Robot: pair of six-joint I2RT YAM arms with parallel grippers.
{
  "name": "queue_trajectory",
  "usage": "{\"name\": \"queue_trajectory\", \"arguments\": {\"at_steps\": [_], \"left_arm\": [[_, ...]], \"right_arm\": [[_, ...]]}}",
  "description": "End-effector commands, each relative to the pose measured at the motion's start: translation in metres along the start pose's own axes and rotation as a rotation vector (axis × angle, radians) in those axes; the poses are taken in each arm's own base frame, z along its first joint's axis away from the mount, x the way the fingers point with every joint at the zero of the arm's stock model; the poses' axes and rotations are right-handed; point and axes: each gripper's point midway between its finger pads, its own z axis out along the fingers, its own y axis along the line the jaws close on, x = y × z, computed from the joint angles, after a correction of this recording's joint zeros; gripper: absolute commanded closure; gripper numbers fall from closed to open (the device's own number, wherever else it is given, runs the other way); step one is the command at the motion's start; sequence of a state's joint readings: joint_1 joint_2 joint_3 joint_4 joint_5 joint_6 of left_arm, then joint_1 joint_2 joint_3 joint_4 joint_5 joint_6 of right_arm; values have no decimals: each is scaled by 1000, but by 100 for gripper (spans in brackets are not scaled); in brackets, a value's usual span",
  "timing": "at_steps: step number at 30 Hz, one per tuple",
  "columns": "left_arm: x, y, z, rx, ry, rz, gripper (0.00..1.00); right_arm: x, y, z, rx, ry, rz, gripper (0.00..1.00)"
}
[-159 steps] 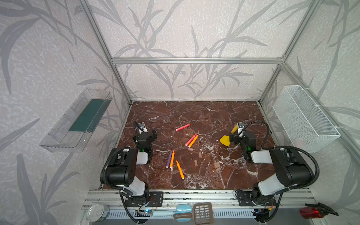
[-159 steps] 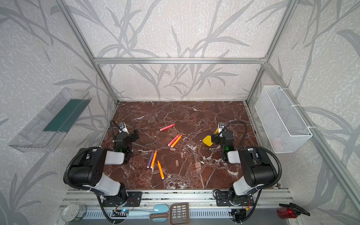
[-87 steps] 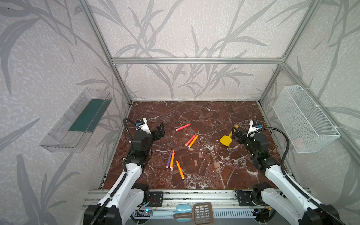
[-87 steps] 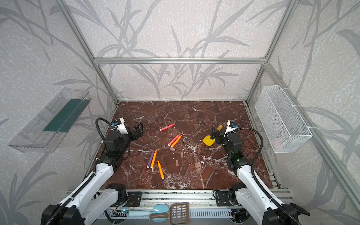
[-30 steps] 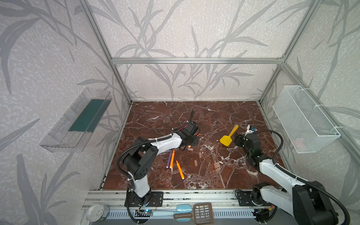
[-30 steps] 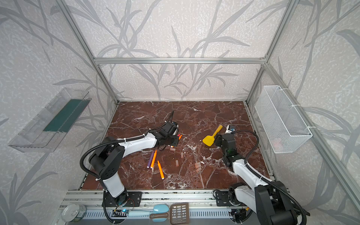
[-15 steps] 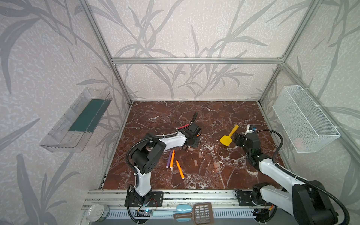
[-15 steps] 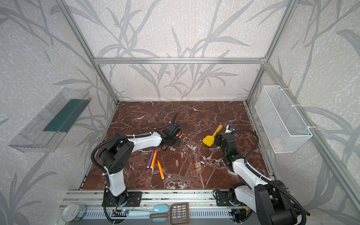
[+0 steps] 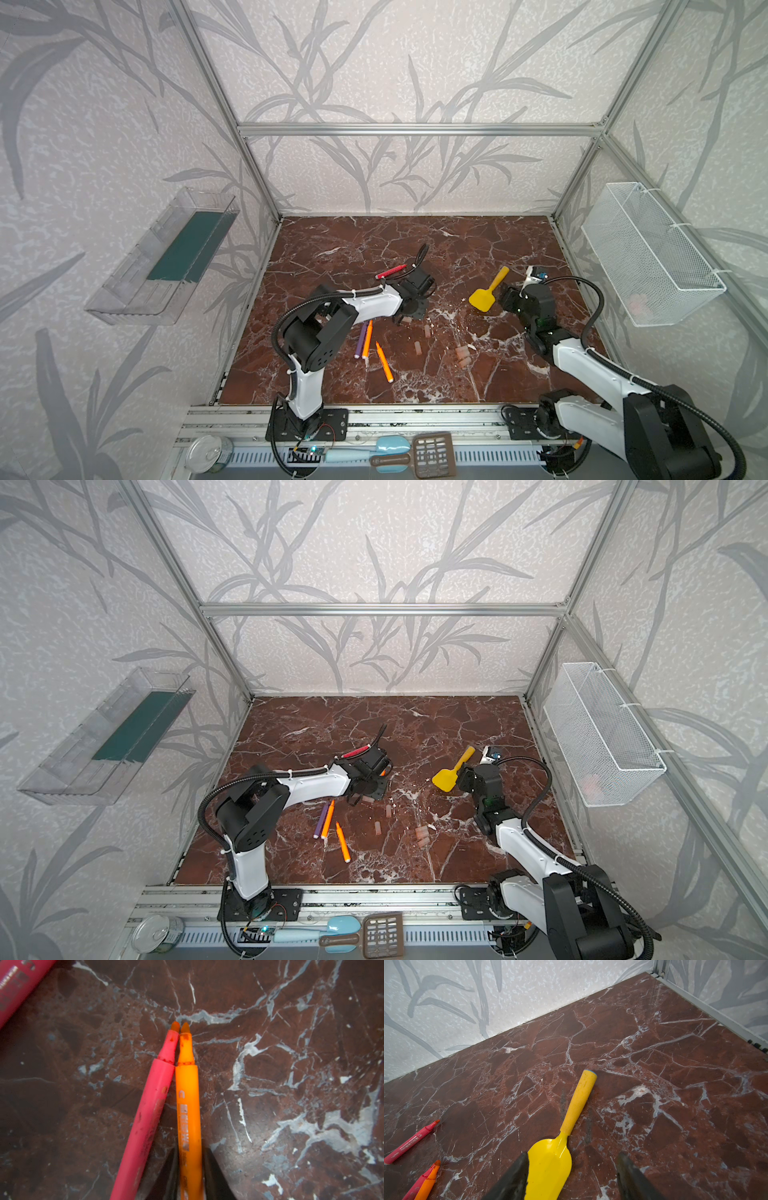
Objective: Insert the pens into the pen caps
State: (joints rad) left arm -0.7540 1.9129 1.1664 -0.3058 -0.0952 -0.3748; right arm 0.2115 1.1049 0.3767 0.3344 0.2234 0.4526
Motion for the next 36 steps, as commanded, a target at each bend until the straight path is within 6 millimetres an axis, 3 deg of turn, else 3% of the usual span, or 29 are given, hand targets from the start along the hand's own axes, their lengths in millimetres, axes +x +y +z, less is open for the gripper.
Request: {"name": "queue_trajectory", "arguments": {"at_steps": [1, 10, 16, 20, 25, 29, 32, 36], "left_arm": [[12, 6, 10, -43, 42, 19, 84], [-2, 6, 3, -38, -36, -3, 100], [-29, 7, -19, -54, -128, -8, 100], [-49, -1, -44, 6, -212, -11, 100], [-62, -42, -80, 284, -354, 16, 100], [-55, -56, -95, 393, -429, 10, 100], [-46, -60, -107, 420, -465, 29, 100], [-34, -65, -122, 482, -510, 48, 100]], "right_arm": [[-8, 6, -3, -20, -24, 4, 34], [-9, 8, -8, -31, -38, -3, 34], [-9, 18, -10, -69, -32, -35, 34], [-5, 53, -21, -167, 46, -63, 34], [4, 139, -64, -521, 58, 11, 28], [11, 187, -90, -684, 76, 53, 29], [18, 205, -93, -731, 104, 107, 32], [19, 206, -84, -712, 108, 159, 33]]}}
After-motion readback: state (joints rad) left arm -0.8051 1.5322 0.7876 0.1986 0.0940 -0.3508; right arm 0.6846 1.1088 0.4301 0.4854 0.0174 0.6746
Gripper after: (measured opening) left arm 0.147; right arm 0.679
